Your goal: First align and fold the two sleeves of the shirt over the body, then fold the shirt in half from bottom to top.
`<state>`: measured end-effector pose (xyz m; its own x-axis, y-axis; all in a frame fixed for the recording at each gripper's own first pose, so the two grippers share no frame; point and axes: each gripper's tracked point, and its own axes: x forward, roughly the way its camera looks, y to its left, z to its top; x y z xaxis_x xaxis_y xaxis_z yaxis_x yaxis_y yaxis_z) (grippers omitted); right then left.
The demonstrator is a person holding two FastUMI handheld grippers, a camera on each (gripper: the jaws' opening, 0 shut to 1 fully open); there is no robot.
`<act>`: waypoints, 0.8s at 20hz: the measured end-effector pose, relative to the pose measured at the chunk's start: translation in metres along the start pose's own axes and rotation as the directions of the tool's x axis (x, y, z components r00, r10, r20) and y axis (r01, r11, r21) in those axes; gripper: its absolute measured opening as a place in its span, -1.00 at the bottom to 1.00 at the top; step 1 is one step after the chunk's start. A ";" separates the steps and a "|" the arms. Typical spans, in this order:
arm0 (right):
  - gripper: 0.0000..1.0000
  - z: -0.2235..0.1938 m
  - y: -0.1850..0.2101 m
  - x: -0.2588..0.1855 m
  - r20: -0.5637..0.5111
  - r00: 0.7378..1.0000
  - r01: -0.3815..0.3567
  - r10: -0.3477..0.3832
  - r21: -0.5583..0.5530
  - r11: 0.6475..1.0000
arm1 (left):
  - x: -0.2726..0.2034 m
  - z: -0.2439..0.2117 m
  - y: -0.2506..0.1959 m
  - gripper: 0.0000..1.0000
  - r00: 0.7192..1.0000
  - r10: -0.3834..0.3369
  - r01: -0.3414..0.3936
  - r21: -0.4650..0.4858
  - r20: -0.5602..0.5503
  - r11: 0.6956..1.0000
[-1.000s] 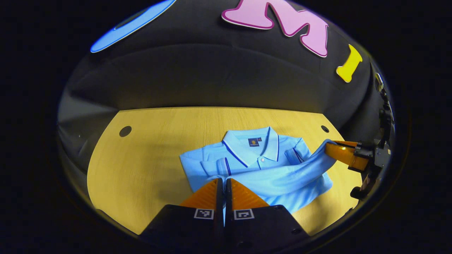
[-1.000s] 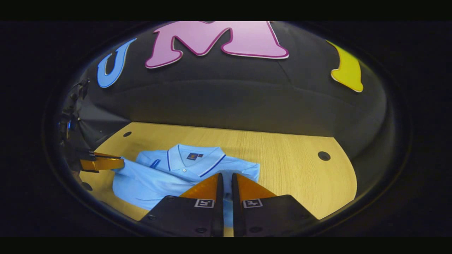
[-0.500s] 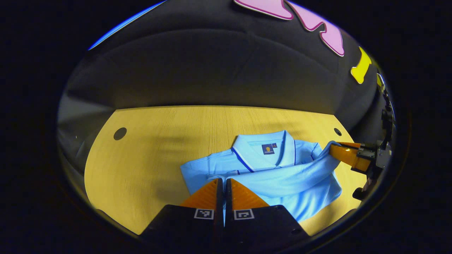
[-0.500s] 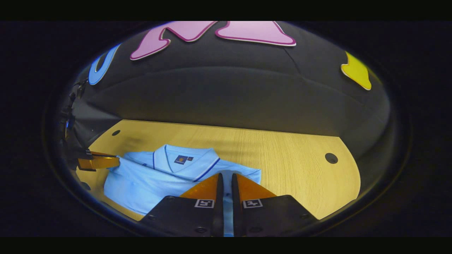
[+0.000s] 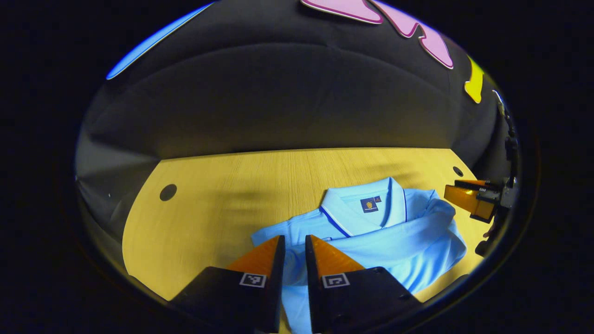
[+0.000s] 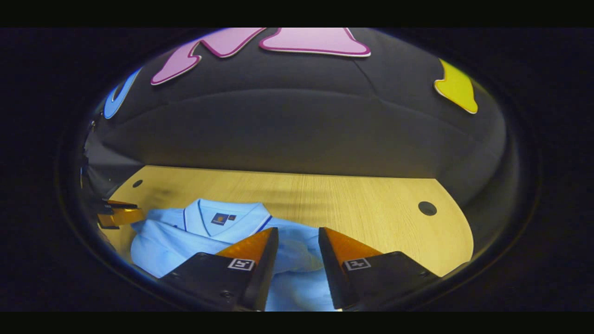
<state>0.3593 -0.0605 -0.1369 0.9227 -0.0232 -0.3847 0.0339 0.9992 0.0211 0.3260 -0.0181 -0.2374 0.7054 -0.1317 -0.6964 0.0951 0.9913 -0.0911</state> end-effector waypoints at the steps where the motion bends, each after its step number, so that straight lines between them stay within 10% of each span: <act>1: 0.10 0.001 -0.001 -0.002 0.005 1.000 -0.003 0.003 0.006 1.000 | -0.003 0.001 -0.003 -0.29 1.000 -0.012 0.012 -0.011 0.006 1.000; 6: 0.36 0.014 0.001 -0.025 0.044 0.999 -0.028 0.026 0.065 0.997 | -0.021 0.026 -0.007 1.00 0.992 -0.028 0.035 -0.059 0.120 0.998; 8: 0.75 0.017 0.003 -0.036 0.066 0.997 -0.032 0.028 0.065 0.997 | -0.032 0.033 -0.010 0.94 0.987 -0.035 0.044 -0.056 0.154 0.997; 16: 0.84 0.021 0.015 -0.086 0.136 0.990 -0.046 0.040 0.044 0.998 | -0.083 0.037 -0.029 0.95 0.950 -0.039 0.040 0.004 0.309 0.999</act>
<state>0.2880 -0.0438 -0.0840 0.9669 0.0127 -0.2548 0.0078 0.9968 0.0794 0.2908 -0.0362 -0.1504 0.8834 -0.1646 -0.4387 0.1261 0.9852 -0.1158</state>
